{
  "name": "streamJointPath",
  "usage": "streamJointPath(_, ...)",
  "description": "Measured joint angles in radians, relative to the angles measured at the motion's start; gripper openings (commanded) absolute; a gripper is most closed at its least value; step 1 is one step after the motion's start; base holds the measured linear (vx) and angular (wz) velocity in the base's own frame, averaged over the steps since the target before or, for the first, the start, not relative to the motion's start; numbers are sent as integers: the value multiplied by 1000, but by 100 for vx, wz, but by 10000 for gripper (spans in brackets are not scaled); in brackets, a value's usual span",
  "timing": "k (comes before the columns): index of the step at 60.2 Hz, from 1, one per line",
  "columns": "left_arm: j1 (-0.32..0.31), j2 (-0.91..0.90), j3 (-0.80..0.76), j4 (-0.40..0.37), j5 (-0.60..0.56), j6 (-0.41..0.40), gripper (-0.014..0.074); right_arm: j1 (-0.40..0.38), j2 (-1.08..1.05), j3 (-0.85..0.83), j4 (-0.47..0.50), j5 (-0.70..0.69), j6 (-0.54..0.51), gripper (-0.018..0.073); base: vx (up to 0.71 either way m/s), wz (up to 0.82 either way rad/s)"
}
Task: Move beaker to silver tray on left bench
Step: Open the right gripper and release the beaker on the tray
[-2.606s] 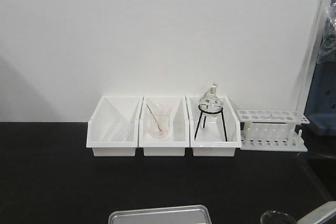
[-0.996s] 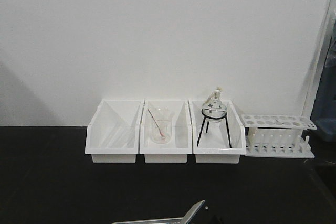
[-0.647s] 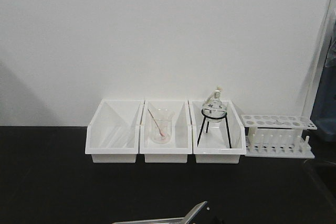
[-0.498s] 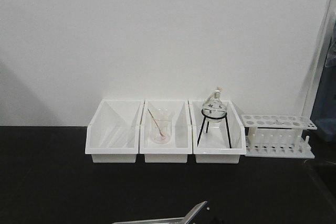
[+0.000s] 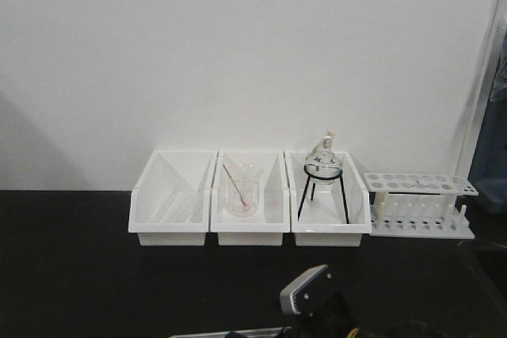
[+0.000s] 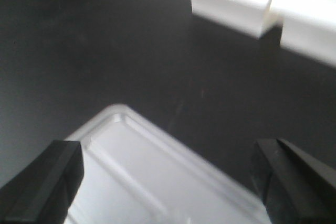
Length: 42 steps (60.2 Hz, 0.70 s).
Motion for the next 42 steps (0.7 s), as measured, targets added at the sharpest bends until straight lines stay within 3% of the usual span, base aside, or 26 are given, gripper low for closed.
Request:
streamJointPath(3,0,0,0,0,0,0,1,0,-50,0,2,14,1,615,0,0)
streamJointPath(9,0,0,0,0,0,0,1,0,-181,1,2,95,20,449,0,0)
streamJointPath(19,0,0,0,0,0,0,1,0,-421,1,-34,372,150,-5,0,0)
streamJointPath(25,0,0,0,0,0,0,1,0,-581,2,-68,619,255,-17,0,0)
streamJointPath(30,0,0,0,0,0,0,1,0,-693,5,-83,794,281,-15,0,0)
streamJointPath(42,0,0,0,0,0,0,1,0,-854,6,-82,995,287,-14,0,0)
